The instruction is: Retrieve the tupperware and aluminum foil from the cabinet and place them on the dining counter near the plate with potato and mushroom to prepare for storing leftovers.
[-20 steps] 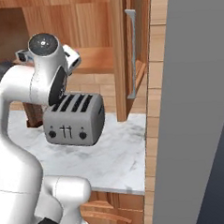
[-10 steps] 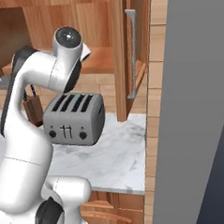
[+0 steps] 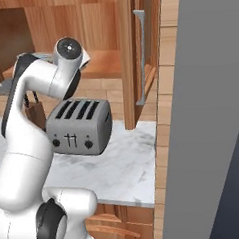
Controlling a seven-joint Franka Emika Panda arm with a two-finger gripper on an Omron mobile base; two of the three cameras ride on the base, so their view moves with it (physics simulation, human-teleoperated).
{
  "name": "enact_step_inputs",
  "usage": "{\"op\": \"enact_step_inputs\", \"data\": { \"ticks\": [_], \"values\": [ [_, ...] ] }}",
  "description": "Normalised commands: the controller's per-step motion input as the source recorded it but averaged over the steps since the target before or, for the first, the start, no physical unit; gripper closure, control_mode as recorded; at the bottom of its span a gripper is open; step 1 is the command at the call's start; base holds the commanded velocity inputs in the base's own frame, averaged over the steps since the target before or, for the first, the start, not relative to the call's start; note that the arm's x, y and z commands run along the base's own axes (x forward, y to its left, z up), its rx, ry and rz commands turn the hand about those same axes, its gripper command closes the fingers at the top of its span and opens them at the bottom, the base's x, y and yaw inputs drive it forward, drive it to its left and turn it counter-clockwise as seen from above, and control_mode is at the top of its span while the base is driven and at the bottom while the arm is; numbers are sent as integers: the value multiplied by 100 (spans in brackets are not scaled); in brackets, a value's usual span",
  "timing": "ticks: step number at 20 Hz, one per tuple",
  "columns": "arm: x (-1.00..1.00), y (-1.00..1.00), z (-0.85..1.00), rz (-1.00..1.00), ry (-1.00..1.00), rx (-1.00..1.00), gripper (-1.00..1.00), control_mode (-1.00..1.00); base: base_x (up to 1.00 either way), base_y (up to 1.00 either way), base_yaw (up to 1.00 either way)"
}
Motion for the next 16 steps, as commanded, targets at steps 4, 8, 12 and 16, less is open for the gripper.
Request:
{"op": "enact_step_inputs", "data": {
  "ticks": [4,8,12,16],
  "values": [
    [50,-11,0,4,0,6,-100,-100,0,0,0],
    [41,-32,0,9,0,5,-100,-100,0,0,0],
    [47,-21,0,12,0,5,-100,-100,0,0,0],
    [53,0,0,14,0,3,-100,-100,0,0,0]
  ]
}}
